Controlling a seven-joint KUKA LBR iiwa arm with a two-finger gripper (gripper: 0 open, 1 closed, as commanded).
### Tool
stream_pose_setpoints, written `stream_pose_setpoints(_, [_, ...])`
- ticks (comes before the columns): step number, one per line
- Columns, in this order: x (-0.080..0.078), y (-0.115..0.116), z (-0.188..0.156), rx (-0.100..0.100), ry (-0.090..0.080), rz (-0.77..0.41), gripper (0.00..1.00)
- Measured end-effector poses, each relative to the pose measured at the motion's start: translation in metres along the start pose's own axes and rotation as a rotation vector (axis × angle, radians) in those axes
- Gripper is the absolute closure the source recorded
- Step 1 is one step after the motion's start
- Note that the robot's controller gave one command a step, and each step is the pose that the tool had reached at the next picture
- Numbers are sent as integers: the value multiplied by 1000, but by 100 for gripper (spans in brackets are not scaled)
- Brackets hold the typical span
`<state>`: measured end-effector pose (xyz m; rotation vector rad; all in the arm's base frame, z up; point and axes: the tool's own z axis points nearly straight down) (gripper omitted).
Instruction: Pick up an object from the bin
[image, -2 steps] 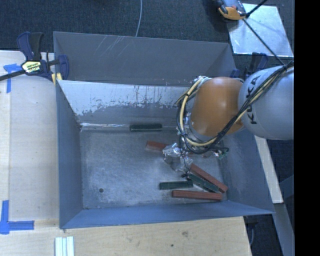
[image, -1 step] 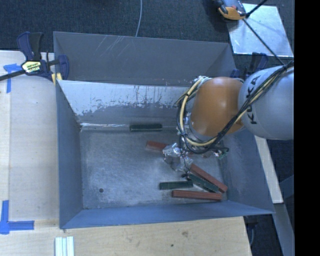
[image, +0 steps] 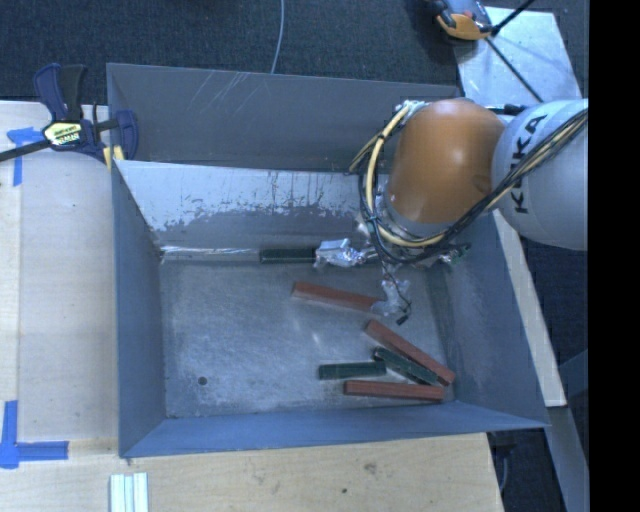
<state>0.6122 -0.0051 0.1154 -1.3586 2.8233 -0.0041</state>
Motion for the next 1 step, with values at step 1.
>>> stream_pose_setpoints(1, [1, 1, 2, -4, 2, 2, 0])
